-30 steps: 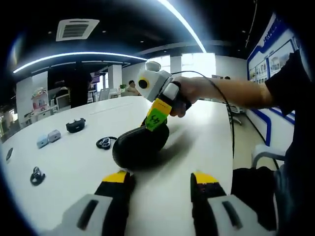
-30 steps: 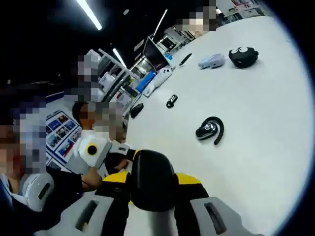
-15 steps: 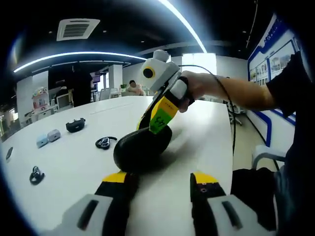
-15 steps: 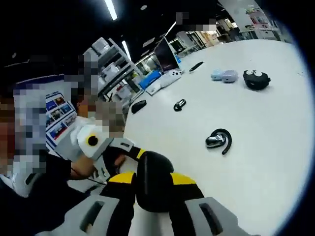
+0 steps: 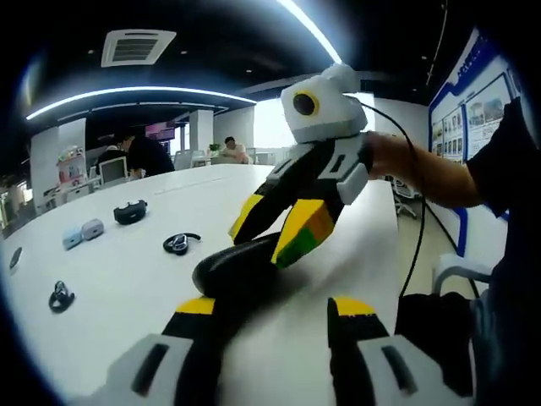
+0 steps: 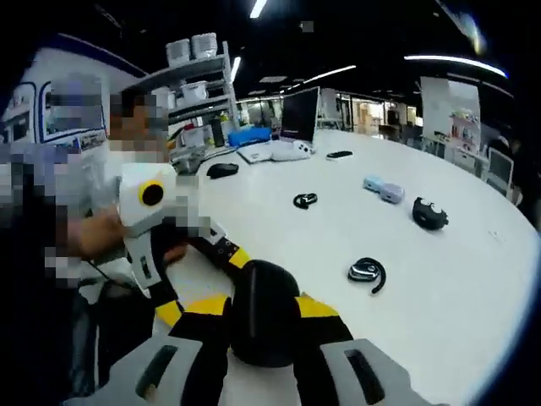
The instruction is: Pick up the earbuds from the table and place the earbuds into the earbud case
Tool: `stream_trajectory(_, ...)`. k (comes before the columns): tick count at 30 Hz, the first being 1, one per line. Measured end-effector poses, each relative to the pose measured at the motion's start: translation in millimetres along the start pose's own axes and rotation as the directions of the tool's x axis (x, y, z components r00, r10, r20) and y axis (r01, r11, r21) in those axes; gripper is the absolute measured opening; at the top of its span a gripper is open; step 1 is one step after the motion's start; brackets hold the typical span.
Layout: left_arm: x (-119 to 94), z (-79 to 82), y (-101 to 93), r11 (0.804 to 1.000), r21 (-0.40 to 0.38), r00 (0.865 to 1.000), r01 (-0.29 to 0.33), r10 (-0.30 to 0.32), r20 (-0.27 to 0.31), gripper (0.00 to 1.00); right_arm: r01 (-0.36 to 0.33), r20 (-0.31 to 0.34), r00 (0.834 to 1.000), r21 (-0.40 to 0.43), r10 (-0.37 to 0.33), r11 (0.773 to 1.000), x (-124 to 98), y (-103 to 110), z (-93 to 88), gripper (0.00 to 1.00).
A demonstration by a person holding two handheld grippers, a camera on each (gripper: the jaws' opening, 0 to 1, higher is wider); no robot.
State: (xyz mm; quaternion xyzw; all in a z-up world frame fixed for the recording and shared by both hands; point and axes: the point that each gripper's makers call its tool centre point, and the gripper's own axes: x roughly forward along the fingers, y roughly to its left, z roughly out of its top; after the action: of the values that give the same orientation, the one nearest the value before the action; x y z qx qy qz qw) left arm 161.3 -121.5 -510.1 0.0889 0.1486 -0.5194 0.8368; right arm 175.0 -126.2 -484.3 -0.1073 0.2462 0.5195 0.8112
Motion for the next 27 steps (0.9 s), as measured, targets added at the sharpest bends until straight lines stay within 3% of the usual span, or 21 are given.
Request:
stream_trajectory(9,-2,-1.3,-1.0,1.0,-0.006,1.0,-0.009,0.009,0.004,0.51,0.157,0.02,0.988,-0.154,-0.155,0.976,0,-6,-5.7,0.27)
stream_trajectory(16,-4,-1.4,-0.8,1.0,-0.008,1.0,-0.014,0.014,0.007,0.51,0.173,0.04,0.985,-0.13,-0.169,0.976,-3,-9,-6.6,0.28)
stream_trajectory(20,-6,-2.3,0.4,1.0,-0.013,1.0,-0.025,0.025,0.011,0.52,0.148,0.039,0.989,-0.109,-0.145,0.983,-5,-7,-6.4,0.28)
stream_trajectory(25,-8,-2.5,-1.5,1.0,-0.01,1.0,-0.03,0.03,0.004,0.52,0.158,0.048,0.987,-0.049,-0.156,0.986,-16,-18,-9.8,0.37)
stream_trajectory(27,-8,-2.4,-4.5,1.0,-0.003,1.0,-0.026,0.026,-0.004,0.52,0.158,0.024,0.987,-0.004,-0.158,0.987,-19,-21,-18.1,0.42)
